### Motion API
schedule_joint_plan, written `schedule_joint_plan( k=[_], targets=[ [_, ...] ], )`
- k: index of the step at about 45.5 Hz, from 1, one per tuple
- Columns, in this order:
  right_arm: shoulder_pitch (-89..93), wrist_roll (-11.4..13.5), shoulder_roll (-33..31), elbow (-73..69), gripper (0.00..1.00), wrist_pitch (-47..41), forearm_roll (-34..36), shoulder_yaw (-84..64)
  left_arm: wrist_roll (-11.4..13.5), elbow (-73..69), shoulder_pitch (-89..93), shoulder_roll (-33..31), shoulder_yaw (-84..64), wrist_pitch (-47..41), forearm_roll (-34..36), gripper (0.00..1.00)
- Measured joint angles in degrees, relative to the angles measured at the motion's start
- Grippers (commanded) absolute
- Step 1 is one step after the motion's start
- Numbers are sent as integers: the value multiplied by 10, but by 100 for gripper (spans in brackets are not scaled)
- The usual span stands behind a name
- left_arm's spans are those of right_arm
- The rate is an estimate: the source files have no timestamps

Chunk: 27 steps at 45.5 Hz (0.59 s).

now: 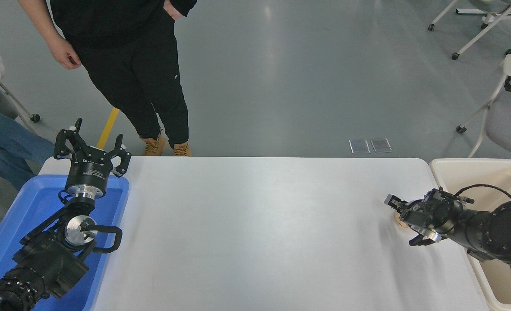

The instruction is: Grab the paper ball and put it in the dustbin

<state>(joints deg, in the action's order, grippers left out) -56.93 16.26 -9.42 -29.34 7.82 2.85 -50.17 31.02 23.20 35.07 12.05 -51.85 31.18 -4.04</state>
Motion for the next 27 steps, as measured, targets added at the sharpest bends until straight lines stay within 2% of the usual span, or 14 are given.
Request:
schedule_joint_plan(
  k=[3,8,22,27],
  targets=[
    [4,0,2,0,40,8,-2,0,0,0,0,0,0,0,0,99],
    [9,-1,5,0,1,18,-4,0,0,0,0,0,0,0,0,99],
    [-6,-3,7,-15,0,27,-6,1,0,0,0,0,0,0,0,99],
    [-47,-3,-12,-51,0,10,-8,-3,0,0,0,0,0,0,0,99]
  ],
)
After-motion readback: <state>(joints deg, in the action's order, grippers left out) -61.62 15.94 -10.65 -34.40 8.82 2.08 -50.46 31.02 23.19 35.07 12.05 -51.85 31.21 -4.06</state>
